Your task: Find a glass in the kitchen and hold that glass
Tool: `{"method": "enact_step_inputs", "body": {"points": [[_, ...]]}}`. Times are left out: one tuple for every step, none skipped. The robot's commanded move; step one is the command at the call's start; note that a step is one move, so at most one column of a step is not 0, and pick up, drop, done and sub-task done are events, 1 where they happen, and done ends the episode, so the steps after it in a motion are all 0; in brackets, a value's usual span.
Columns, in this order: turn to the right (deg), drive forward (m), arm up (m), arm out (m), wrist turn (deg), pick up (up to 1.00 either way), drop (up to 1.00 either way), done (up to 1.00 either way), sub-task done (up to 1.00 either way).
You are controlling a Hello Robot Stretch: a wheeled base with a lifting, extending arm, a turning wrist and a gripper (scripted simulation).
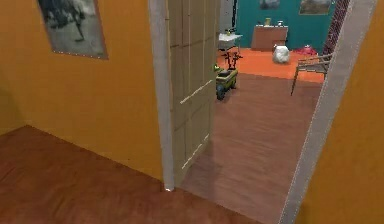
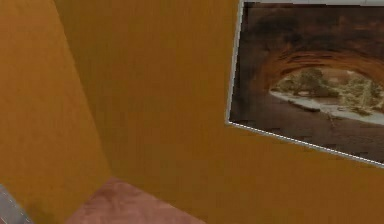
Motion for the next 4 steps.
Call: {"method": "enact_step_inputs", "body": {"points": [[18.0,0.0,0.0,0.0,0.0,0.0,0.0,0.0,0.0],[3.0,0.0,0.0,0.0,0.0,0.0,0.0,0.0,0.0],[0.0,1.0,0.0,0.0,0.0,0.0,0.0,0.0,0.0],[0.0,0.35,0.0,0.0,0.0,0.0,0.0,0.0,0.0]]}}
